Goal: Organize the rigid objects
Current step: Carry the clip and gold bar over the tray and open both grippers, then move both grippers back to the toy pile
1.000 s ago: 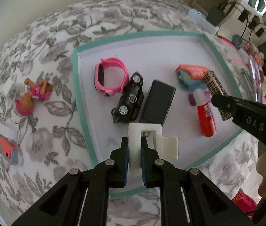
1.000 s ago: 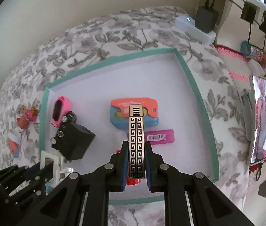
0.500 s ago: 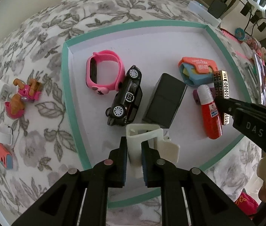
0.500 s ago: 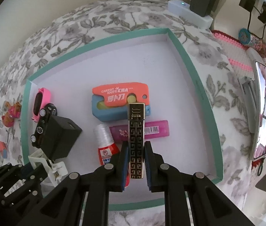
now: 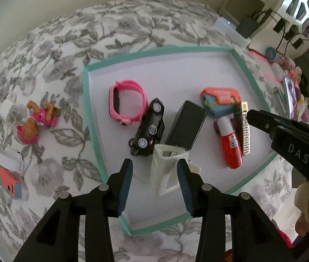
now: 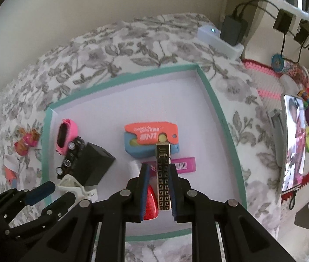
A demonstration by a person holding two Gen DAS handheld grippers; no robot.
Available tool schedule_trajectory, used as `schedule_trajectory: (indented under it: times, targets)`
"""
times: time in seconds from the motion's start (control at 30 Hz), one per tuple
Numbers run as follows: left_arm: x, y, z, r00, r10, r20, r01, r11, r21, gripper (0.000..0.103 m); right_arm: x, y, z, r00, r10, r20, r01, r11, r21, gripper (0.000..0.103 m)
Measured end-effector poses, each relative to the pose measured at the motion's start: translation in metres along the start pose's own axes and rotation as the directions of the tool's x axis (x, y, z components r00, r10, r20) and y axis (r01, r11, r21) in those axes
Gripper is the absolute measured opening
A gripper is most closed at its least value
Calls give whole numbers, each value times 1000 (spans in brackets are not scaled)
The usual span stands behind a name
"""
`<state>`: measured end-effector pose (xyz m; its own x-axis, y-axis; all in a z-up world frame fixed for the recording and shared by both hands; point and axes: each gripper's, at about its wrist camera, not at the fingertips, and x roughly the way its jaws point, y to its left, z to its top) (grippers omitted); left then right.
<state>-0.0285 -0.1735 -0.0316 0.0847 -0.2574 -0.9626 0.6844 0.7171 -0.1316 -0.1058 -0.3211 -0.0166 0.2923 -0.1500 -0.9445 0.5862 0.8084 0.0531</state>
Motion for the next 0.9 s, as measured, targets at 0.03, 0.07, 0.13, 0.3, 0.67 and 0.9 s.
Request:
schedule_trajectory:
  times: [0.03,0.07,0.13,0.3,0.67,0.9]
  targets:
    - [-3,2,1,1000,-3,11,3,1000,-2,45,-4,2,1,1000,2,12,-2,1000,-5,19]
    - [-7,2,2,1000,-6,19,6,1000,-5,45,-7,3,1,1000,2,21,-2,1000,-7,19]
    - [-15,9,2,999,-9,48,10,1000,-21,45,-13,5,2,999,5,38,-5,1000,-11,19]
    - [-39,40,7,988,55,144,-39,993,-115,49,-26,17,4,997,20,80,-18,999,-34,19]
    - [-61,173,-13,950,279,141,-197,885,-422,66,-18,74,8,993,94,77,-86,992,-95,60]
    - [-74,252,-46,929,349,120,-201,750,-630,80,-20,143,4,976,171,132,-140,966,-219,77]
